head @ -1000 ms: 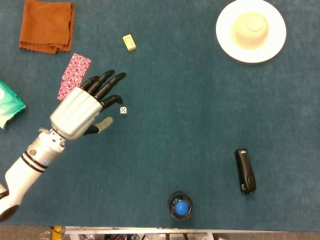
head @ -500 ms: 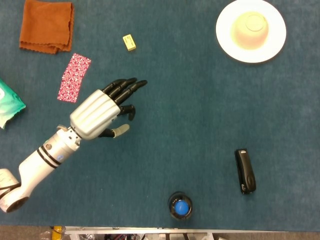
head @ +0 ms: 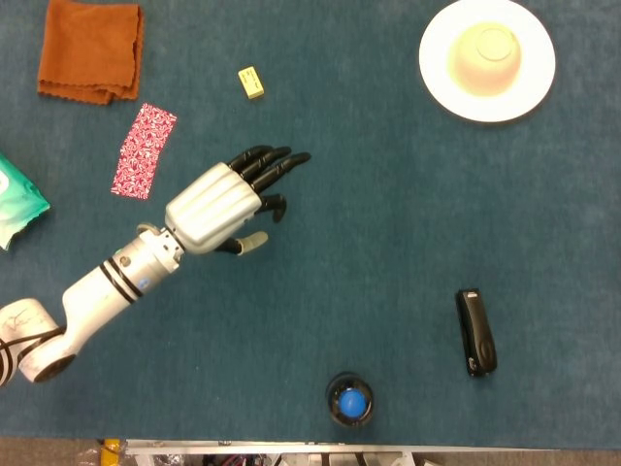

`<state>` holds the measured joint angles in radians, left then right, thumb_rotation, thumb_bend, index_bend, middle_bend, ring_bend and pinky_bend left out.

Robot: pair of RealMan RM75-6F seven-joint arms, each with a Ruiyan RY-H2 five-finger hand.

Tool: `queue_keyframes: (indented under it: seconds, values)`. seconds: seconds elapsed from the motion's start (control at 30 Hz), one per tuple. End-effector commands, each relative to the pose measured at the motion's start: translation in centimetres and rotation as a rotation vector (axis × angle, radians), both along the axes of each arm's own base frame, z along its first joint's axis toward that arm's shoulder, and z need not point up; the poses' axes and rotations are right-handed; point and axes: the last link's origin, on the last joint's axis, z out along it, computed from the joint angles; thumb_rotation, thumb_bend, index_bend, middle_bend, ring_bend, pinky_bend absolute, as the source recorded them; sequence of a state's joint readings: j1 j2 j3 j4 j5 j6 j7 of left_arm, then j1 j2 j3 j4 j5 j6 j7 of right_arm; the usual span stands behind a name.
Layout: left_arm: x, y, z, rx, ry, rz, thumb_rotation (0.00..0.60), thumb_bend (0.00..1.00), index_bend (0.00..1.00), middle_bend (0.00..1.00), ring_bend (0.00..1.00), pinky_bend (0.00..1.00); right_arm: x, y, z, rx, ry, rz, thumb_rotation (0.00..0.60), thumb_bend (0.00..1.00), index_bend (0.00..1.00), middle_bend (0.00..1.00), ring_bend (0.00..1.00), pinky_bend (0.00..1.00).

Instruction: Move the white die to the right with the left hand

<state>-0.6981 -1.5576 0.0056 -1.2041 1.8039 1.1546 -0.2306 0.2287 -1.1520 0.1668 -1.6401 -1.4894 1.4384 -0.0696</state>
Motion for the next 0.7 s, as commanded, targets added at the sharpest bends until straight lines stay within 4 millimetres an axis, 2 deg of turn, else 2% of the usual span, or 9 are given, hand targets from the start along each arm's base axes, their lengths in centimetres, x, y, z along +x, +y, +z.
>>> queue_keyframes:
  seconds: [0.03,0.23,0.7]
  values:
    - [-0.1,0.5,-0.2,-0.001,0.002,0.016,0.6,0.27,0.47,0.0,0.0,0.11,0.3,-0.2,-0.1,0.004,-0.014,0.016,0.6,0.0,0.48,0.29,0.19,0.21]
    - [-0.8,1.2,-0.5,0.008,0.031,0.036,0.6,0.27,0.46,0.0,0.0,0.11,0.9,-0.6,-0.5,0.022,-0.036,0.044,0.6,0.0,0.48,0.29,0.19,0.21]
    - [-3.0,2.8,-1.5,0.033,0.091,0.076,0.6,0.27,0.46,0.0,0.0,0.11,0.6,-0.4,-1.1,0.037,-0.035,0.032,0.6,0.0,0.48,0.29,0.19,0.21]
